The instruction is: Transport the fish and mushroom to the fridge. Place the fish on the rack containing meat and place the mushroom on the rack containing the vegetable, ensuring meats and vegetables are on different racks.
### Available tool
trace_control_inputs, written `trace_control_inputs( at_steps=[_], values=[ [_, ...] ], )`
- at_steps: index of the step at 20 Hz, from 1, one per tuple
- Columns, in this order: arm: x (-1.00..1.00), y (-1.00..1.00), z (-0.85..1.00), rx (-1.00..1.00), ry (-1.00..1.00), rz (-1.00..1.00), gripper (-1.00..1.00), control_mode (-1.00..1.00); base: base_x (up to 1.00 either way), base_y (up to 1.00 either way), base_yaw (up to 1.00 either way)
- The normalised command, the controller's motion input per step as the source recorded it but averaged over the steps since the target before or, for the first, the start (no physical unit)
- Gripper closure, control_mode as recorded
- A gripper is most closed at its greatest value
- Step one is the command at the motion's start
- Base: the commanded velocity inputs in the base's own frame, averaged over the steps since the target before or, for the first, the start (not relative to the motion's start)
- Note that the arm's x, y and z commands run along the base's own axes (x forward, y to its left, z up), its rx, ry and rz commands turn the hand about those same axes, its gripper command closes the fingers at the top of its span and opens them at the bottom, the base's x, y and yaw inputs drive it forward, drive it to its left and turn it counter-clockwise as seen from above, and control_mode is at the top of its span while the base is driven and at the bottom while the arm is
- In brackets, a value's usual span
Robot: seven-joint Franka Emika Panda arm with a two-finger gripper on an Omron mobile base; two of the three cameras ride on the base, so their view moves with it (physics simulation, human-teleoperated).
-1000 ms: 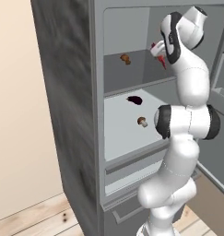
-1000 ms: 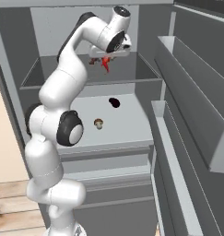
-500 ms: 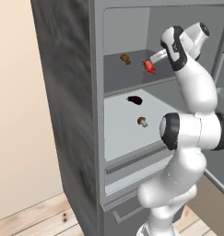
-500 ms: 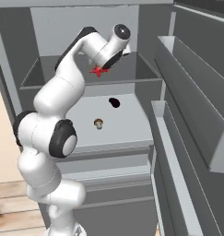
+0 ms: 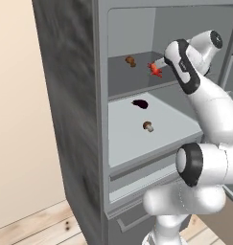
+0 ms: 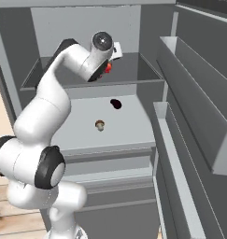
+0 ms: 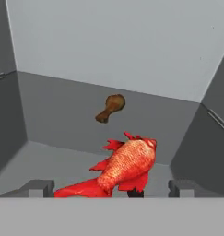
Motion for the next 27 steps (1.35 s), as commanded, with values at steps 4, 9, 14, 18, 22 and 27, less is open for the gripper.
trace_control_inputs(
  at_steps=[4, 9, 14, 18, 22, 27],
  values=[
    [-1.0, 0.0, 0.48, 0.0, 0.0, -0.22, -1.0, -1.0, 0.0, 0.0, 0.0],
    [-1.0, -0.01, 0.12, 0.03, 0.02, -0.09, -1.0, -1.0, 0.0, 0.0, 0.0],
    [-1.0, -0.07, -0.24, 0.11, -0.02, -0.01, -1.0, -1.0, 0.0, 0.0, 0.0],
    [-1.0, 0.0, 0.0, 0.14, 0.05, -0.02, -1.0, -1.0, 0.0, 0.0, 0.0],
    [-1.0, 0.01, 0.0, 0.05, 0.09, -0.08, -1.0, -1.0, 0.0, 0.0, 0.0],
    [-1.0, 0.04, 0.04, 0.04, 0.13, -0.11, -1.0, -1.0, 0.0, 0.0, 0.0]
  ],
)
